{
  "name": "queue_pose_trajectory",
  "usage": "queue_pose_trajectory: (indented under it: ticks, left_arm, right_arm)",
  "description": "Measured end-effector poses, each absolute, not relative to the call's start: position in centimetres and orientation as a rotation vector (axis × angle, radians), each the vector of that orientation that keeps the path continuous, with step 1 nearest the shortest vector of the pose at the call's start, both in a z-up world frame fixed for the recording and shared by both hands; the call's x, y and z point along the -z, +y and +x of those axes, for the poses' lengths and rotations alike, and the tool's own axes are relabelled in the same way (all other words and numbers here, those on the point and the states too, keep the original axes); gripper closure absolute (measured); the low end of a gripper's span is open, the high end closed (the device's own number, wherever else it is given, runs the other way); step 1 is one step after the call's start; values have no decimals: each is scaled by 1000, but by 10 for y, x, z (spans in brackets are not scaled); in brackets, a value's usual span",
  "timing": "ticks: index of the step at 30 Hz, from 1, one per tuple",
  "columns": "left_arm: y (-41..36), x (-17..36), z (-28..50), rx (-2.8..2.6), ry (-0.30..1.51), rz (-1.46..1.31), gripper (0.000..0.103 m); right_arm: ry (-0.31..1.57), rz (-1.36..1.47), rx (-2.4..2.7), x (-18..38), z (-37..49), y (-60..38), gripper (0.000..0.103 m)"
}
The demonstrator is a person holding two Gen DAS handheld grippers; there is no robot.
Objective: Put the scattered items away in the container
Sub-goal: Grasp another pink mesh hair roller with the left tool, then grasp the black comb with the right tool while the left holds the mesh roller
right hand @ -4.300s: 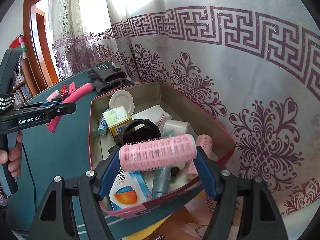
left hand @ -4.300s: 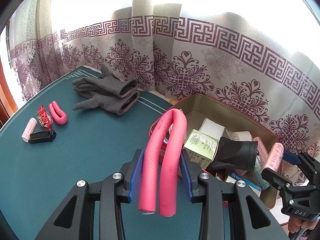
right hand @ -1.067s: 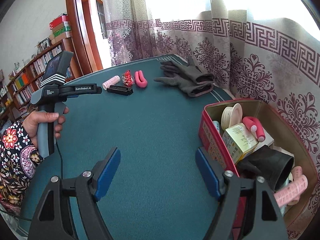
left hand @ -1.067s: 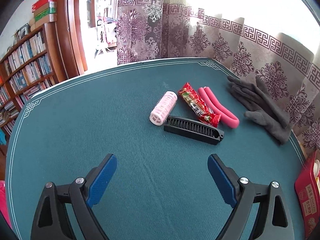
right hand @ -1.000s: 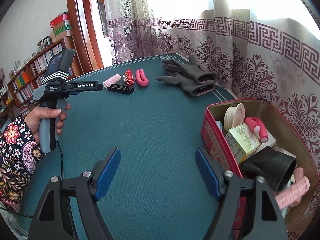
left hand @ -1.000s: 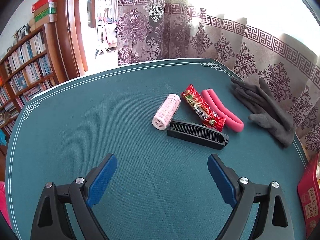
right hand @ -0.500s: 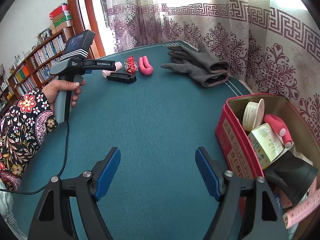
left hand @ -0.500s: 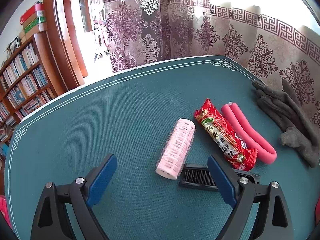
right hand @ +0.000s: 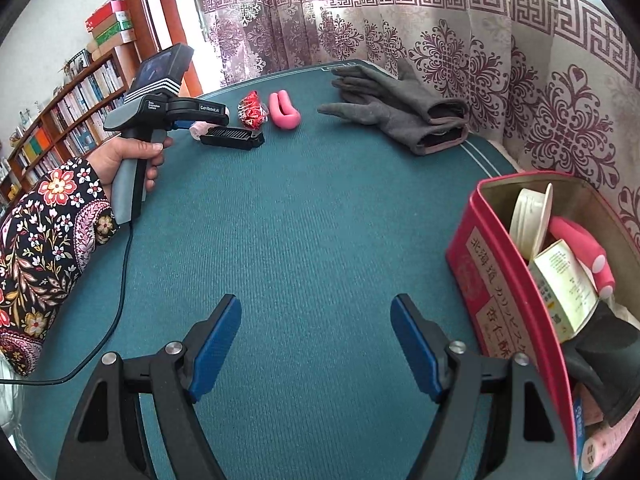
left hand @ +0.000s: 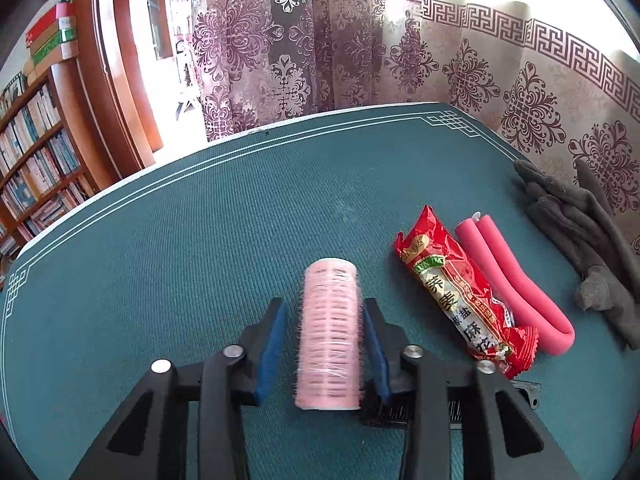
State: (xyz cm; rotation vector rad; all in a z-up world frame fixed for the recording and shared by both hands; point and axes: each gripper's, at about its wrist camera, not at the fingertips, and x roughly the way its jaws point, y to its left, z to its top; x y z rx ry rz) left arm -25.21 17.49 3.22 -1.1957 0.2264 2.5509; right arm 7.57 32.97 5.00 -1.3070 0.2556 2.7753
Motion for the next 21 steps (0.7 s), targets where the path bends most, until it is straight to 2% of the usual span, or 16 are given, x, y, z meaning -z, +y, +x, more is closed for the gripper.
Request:
queue_pose_trajectory:
  ticks: [8,21]
  left_arm:
    - [148,-35,-227,-2543,115,-1193,73]
    - [102,-28,-184,-2587,19,-1205,73]
  right_arm:
    - [141,-1292,-2854,-59,34,304,23]
    - [122,-1342,-2869,-54,-83,284,23]
